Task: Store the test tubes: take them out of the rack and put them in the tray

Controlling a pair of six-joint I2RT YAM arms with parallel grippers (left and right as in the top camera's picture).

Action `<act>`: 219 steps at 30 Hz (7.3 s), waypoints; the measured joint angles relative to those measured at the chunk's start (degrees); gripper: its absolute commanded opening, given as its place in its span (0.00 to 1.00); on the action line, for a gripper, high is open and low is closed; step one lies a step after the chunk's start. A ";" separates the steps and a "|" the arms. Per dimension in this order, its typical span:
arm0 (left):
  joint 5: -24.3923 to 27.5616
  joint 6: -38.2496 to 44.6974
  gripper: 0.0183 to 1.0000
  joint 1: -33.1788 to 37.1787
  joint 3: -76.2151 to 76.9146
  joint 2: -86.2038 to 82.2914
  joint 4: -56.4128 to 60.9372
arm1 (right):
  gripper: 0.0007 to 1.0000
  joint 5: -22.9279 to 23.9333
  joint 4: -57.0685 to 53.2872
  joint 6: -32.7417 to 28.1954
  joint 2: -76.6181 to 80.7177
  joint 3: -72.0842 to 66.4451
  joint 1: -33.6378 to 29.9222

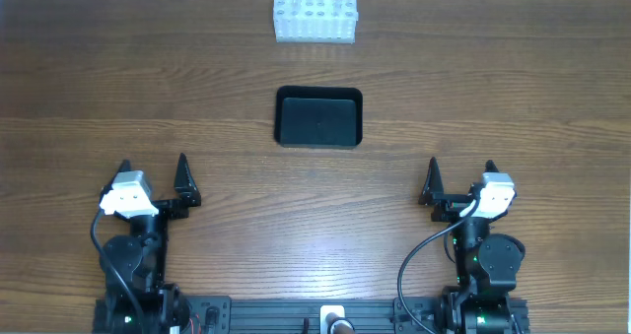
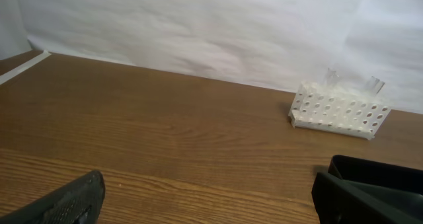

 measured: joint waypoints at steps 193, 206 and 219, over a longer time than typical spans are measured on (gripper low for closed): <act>-7.43 -6.95 0.14 -26.03 115.80 134.33 -20.09 | 0.99 0.00 -0.04 0.00 0.00 0.00 0.00; -7.43 -6.93 0.08 -26.03 115.80 134.33 -20.13 | 0.99 0.00 -0.04 0.02 0.00 0.00 0.00; -9.84 -6.93 0.03 -26.75 115.99 133.44 -22.34 | 0.99 0.00 -0.04 0.00 0.00 0.00 0.00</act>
